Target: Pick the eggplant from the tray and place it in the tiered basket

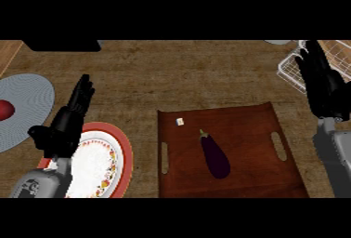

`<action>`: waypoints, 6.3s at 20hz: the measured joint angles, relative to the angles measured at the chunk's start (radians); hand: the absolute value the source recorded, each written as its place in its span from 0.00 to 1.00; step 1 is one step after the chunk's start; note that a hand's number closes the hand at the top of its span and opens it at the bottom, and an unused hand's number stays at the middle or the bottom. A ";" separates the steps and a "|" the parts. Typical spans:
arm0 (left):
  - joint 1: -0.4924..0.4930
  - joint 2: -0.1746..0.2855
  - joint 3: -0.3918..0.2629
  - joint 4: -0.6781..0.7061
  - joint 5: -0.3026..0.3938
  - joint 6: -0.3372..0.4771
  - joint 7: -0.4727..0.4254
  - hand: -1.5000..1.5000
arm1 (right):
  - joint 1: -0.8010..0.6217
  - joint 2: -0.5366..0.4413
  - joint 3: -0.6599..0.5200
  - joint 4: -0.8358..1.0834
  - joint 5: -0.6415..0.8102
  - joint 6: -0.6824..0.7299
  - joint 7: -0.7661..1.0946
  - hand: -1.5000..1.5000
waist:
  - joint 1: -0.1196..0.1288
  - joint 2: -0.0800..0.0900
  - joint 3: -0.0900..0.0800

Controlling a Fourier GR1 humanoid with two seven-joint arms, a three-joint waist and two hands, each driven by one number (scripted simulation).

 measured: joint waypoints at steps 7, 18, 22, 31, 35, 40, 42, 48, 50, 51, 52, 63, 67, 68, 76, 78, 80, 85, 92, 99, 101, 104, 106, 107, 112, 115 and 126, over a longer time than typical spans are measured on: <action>0.133 -0.031 -0.008 0.092 -0.023 0.042 0.001 0.50 | -0.009 -0.094 0.096 -0.107 0.216 -0.073 0.035 0.00 | 0.016 0.008 0.025; 0.224 -0.089 -0.012 0.157 -0.035 0.067 -0.019 0.50 | 0.287 0.028 0.140 -0.438 0.437 -0.418 0.203 0.00 | 0.010 0.005 0.038; 0.228 -0.093 -0.014 0.155 -0.039 0.065 -0.022 0.50 | 0.334 -0.043 0.246 -0.530 0.517 -0.323 0.408 0.00 | 0.011 0.003 0.037; 0.218 -0.097 -0.026 0.156 -0.053 0.062 -0.014 0.50 | 0.279 -0.223 0.476 -0.680 0.698 0.003 0.886 0.00 | 0.028 0.004 0.033; 0.215 -0.096 -0.024 0.157 -0.050 0.051 -0.016 0.50 | 0.180 -0.202 0.564 -0.684 0.803 0.106 1.030 0.00 | 0.039 0.006 0.035; 0.227 -0.110 -0.030 0.155 -0.060 0.057 -0.029 0.50 | 0.093 -0.089 0.655 -0.631 0.931 0.163 1.115 0.00 | 0.040 0.007 0.037; 0.230 -0.105 -0.025 0.150 -0.059 0.053 -0.023 0.50 | 0.071 -0.045 0.681 -0.604 0.973 0.185 1.131 0.00 | 0.039 0.007 0.037; 0.223 -0.112 -0.025 0.158 -0.066 0.056 -0.018 0.50 | 0.036 0.060 0.725 -0.454 1.059 0.246 1.132 0.00 | 0.036 0.008 0.039; 0.233 -0.115 -0.026 0.153 -0.066 0.053 -0.034 0.50 | 0.035 0.088 0.726 -0.401 1.072 0.269 1.132 0.00 | 0.038 0.008 0.039; 0.230 -0.115 -0.023 0.157 -0.064 0.052 -0.033 0.50 | 0.039 0.098 0.726 -0.381 1.075 0.280 1.130 0.00 | 0.036 0.009 0.039; 0.234 -0.115 -0.021 0.159 -0.063 0.049 -0.043 0.50 | 0.036 0.115 0.723 -0.362 1.079 0.290 1.134 0.00 | 0.036 0.008 0.039; 0.231 -0.116 -0.002 0.176 -0.064 0.036 -0.066 0.50 | 0.021 0.298 0.666 -0.208 1.151 0.363 1.117 0.00 | 0.031 0.008 0.041; 0.229 -0.120 -0.003 0.170 -0.069 0.041 -0.052 0.50 | 0.020 0.331 0.638 -0.151 1.161 0.396 1.121 0.00 | 0.030 0.008 0.041; 0.231 -0.117 0.001 0.167 -0.065 0.038 -0.049 0.50 | 0.021 0.337 0.628 -0.137 1.163 0.404 1.121 0.00 | 0.030 0.008 0.040; 0.243 -0.123 -0.003 0.149 -0.076 0.040 -0.041 0.50 | 0.024 0.355 0.573 -0.083 1.150 0.464 1.105 0.00 | 0.031 0.008 0.040; 0.244 -0.124 -0.006 0.145 -0.077 0.037 -0.034 0.50 | 0.012 0.357 0.558 -0.064 1.146 0.476 1.099 0.00 | 0.032 0.008 0.040; 0.242 -0.128 -0.007 0.145 -0.084 0.043 -0.027 0.50 | 0.003 0.358 0.551 -0.039 1.141 0.480 1.095 0.00 | 0.033 0.009 0.040; 0.243 -0.129 0.002 0.153 -0.082 0.036 -0.032 0.50 | 0.017 0.360 0.534 -0.008 1.135 0.494 1.089 0.00 | 0.031 0.009 0.041; 0.236 -0.144 -0.002 0.157 -0.102 0.050 -0.028 0.50 | 0.037 0.360 0.516 0.009 1.105 0.496 1.090 0.00 | 0.030 0.009 0.041; 0.224 -0.144 0.016 0.177 -0.095 0.029 -0.043 0.50 | 0.048 0.361 0.509 0.042 1.101 0.488 1.076 1.00 | 0.030 0.008 0.042; 0.235 -0.138 0.021 0.168 -0.092 0.020 -0.053 0.50 | 0.051 0.361 0.514 0.049 1.117 0.478 1.068 1.00 | 0.031 0.005 0.040; 0.220 -0.138 0.032 0.184 -0.092 0.009 -0.049 0.50 | 0.056 0.359 0.526 0.062 1.135 0.462 1.047 1.00 | 0.030 0.001 0.037; 0.231 -0.135 0.037 0.174 -0.090 -0.001 -0.050 0.50 | 0.059 0.355 0.527 0.064 1.145 0.455 1.026 1.00 | 0.030 -0.001 0.036; 0.229 -0.140 0.034 0.175 -0.095 0.002 -0.047 0.50 | 0.055 0.356 0.529 0.076 1.161 0.455 1.013 1.00 | 0.030 -0.002 0.035; 0.224 -0.147 0.043 0.181 -0.103 0.002 -0.043 0.50 | 0.032 0.355 0.548 0.119 1.241 0.448 0.977 1.00 | 0.030 -0.004 0.033; 0.222 -0.150 0.044 0.172 -0.110 0.006 -0.028 0.50 | 0.027 0.337 0.539 0.107 1.262 0.413 0.965 1.00 | 0.028 -0.002 0.035; 0.292 -0.140 0.078 0.133 -0.089 0.014 -0.042 0.50 | 0.217 -0.135 0.001 -0.093 0.967 0.259 0.635 1.00 | -0.043 -0.004 0.043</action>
